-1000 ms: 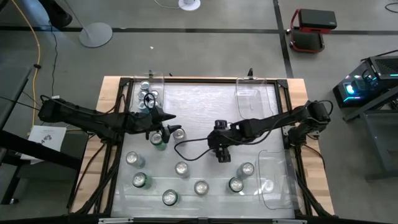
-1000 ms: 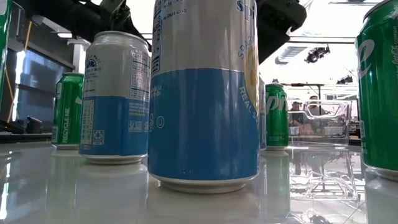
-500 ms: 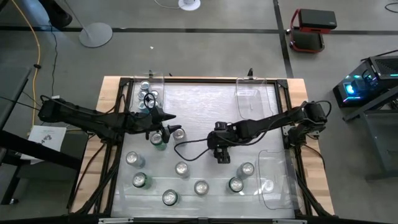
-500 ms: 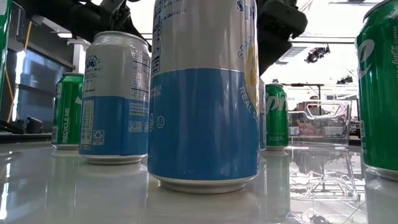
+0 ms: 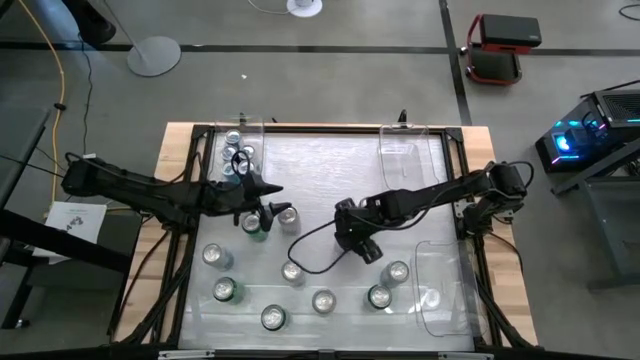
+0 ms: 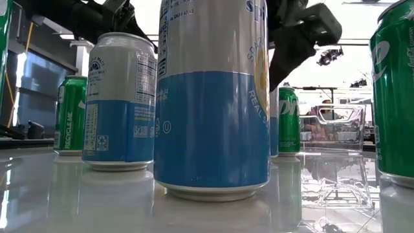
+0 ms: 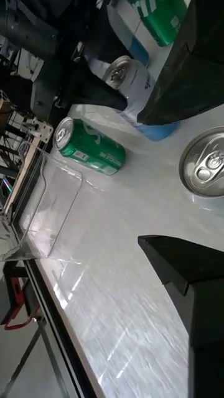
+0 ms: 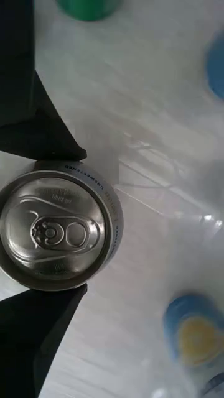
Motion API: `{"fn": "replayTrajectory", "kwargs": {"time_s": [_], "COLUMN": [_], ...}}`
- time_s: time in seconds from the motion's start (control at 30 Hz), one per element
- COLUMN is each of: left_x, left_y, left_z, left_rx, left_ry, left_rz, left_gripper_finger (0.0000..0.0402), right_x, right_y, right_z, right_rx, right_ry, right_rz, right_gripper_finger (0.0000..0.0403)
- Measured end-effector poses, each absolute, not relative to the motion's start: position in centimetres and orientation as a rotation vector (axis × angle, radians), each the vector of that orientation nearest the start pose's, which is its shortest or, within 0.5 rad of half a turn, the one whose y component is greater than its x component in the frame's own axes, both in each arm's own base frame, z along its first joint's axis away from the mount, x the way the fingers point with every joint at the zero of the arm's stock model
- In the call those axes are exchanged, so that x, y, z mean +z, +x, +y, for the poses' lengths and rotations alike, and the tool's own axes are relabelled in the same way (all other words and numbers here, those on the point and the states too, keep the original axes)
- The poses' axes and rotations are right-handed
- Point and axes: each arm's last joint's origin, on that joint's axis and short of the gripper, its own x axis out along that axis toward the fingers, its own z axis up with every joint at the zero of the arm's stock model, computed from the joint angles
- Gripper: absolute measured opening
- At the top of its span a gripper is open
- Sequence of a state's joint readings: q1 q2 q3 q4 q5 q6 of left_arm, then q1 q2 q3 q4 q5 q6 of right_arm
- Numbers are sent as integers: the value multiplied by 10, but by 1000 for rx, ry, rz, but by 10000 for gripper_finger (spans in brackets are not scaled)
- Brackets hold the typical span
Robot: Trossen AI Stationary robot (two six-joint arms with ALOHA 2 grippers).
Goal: Sort soda cans
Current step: Put the blue-white soda can into the top right transparent bin
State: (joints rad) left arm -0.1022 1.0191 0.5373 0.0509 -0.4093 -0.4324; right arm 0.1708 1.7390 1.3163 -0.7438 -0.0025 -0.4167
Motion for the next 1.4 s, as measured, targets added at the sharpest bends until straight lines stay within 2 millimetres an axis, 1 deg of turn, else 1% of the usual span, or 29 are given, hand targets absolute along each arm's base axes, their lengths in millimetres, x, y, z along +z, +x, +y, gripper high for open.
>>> {"fn": "replayTrajectory", "kwargs": {"time_s": [0.07, 0.13, 0.23, 0.43, 0.53, 0.67, 0.77, 0.83, 0.9, 1.0, 1.07, 1.2, 1.3, 1.4], "left_x": [229, 229, 229, 229, 229, 229, 229, 229, 229, 229, 229, 229, 229, 229], "left_y": [212, 212, 212, 212, 212, 212, 212, 212, 212, 212, 212, 212, 212, 212], "left_z": [-11, -13, -14, -15, -14, -14, -14, -14, -14, -14, -14, -14, -14, -14], "left_rx": [385, 382, 385, 393, 410, 414, 415, 416, 416, 417, 420, 431, 430, 430], "left_ry": [-311, -310, -313, -323, -332, -335, -335, -335, -335, -335, -334, -331, -323, -323], "left_rz": [345, 345, 342, 337, 330, 327, 326, 326, 327, 326, 325, 323, 325, 324], "left_gripper_finger": [279, 279, 279, 279, 279, 279, 279, 279, 279, 279, 279, 279, 279, 279], "right_x": [229, 229, 229, 230, 241, 267, 280, 283, 281, 272, 267, 261, 258, 250], "right_y": [346, 347, 350, 352, 357, 363, 364, 363, 360, 352, 348, 345, 347, 353], "right_z": [57, 54, 50, 48, 49, 50, 52, 55, 58, 63, 65, 70, 71, 73], "right_rx": [431, 440, 428, 436, 379, 298, 207, 95, -28, -185, -261, -365, -423, -431], "right_ry": [-525, -541, -499, -459, -376, -252, -101, 14, 110, 209, 282, 354, 370, 379], "right_rz": [1108, 1097, 1077, 1072, 1059, 1028, 1030, 1046, 1068, 1126, 1149, 1131, 1095, 1098], "right_gripper_finger": [278, 290, 305, 325, 328, 329, 329, 330, 330, 330, 330, 330, 330, 330]}}
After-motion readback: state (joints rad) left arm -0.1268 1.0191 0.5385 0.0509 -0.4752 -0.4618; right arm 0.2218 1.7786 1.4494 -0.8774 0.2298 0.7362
